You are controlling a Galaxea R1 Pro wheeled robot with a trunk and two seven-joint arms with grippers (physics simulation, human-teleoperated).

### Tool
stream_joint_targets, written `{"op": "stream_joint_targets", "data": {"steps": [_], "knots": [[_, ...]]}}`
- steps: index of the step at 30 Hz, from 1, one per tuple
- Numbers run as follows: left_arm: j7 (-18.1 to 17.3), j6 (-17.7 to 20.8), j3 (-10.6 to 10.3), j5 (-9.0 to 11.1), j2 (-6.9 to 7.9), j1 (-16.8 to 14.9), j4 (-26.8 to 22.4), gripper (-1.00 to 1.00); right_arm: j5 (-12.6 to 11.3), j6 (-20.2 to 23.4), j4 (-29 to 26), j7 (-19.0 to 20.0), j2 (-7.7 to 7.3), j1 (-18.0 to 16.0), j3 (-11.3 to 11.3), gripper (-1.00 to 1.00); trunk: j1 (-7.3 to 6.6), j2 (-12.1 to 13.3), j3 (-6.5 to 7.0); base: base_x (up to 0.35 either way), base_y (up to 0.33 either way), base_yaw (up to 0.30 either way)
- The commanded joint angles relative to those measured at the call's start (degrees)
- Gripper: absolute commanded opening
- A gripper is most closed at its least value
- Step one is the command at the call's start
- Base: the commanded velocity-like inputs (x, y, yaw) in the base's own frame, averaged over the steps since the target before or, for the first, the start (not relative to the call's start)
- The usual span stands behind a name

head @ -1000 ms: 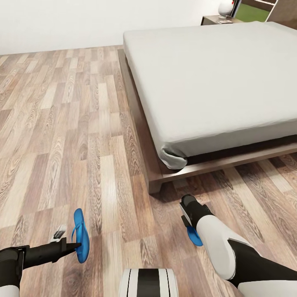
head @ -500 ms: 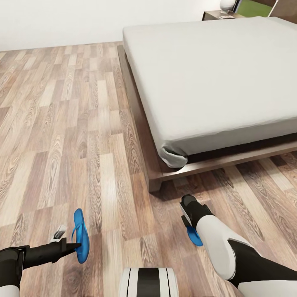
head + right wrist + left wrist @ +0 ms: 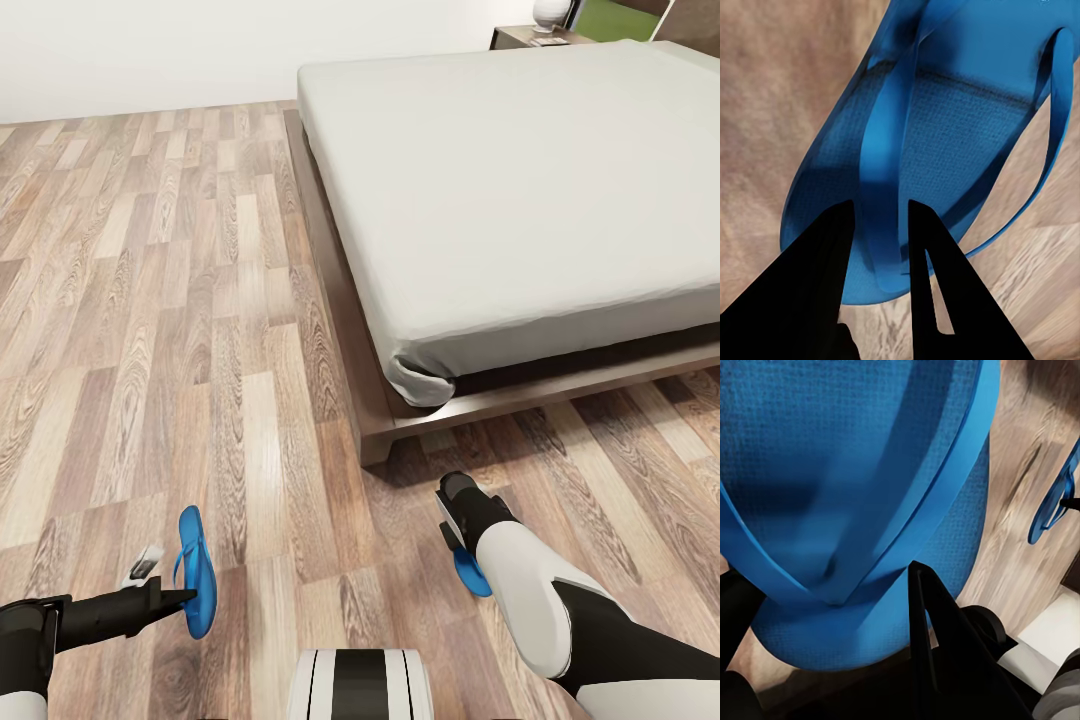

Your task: In the bedroom, move the book from the bed onto either nightstand, and place the two sandals side by side next to the bed.

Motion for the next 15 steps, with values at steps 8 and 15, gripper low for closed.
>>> {"op": "stream_joint_targets", "data": {"steps": [8,15], "knots": [[-0.55,0.60,0.16,-0.64,-0.01,-0.06,-0.03,-1.00,-0.48,0.13,-0.04,-0.50,-0.03,-0.02,-0.27,-1.00,-0.01,-0.02,-0.03,0.000,0.000,0.000],[-0.55,0.60,0.20,-0.72,0.01,-0.06,-0.03,-1.00,-0.48,0.14,-0.04,-0.50,0.03,-0.02,-0.27,1.00,-0.01,-0.02,-0.03,0.000,0.000,0.000]]}}
